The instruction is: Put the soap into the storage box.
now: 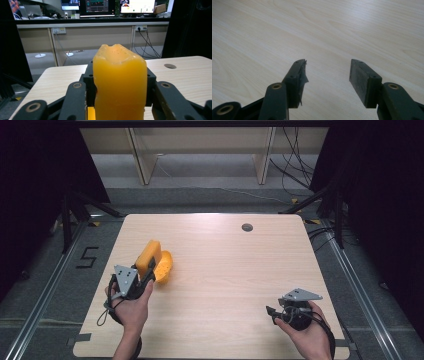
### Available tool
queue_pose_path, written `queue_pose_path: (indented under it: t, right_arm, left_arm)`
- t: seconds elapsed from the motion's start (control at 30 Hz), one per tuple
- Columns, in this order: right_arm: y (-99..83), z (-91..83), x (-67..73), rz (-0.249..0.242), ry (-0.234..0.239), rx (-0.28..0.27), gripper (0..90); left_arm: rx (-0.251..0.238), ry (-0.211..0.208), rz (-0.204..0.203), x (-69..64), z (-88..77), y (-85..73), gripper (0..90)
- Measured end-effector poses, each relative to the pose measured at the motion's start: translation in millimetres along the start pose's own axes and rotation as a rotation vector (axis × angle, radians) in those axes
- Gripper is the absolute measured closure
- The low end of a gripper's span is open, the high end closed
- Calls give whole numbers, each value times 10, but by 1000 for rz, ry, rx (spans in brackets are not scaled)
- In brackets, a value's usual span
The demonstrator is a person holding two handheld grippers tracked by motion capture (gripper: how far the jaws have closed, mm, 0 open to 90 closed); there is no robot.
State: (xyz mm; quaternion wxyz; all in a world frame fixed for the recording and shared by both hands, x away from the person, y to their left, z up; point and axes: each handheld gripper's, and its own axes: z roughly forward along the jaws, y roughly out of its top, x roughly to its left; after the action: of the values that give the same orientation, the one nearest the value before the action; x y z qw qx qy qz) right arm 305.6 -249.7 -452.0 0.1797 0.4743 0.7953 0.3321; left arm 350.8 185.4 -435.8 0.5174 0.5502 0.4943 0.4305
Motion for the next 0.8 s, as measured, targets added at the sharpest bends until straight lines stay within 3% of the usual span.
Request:
queue_pose_path:
  t: [0.1, 0.2, 0.27, 0.33, 0.37, 0.7, 0.8]
  right_arm:
    - [-12, 10, -16, -17, -2, 5, 474]
    - [-13, 6, 9, 14, -2, 25, 474]
    - [-18, 42, -19, -15, 36, 14, 473]
    - [-26, 49, -22, -33, 13, 14, 472]
    - [-24, 39, 7, 8, 8, 34, 472]
    - [-37, 42, 26, 34, 21, 58, 468]
    - [-47, 52, 14, 13, 13, 51, 467]
  left_arm:
    - [-18, 25, 9, 1, 58, -15, 602]
    - [-26, 43, 2, 21, 124, -23, 602]
    - [-33, 51, -1, 35, 170, -31, 602]
    - [-35, 56, -2, 45, 211, -44, 602]
    - [-35, 58, -1, 44, 229, -57, 602]
    - [-1, 48, 6, 19, 455, -283, 602]
    - [-1, 46, -10, 1, 499, -354, 602]
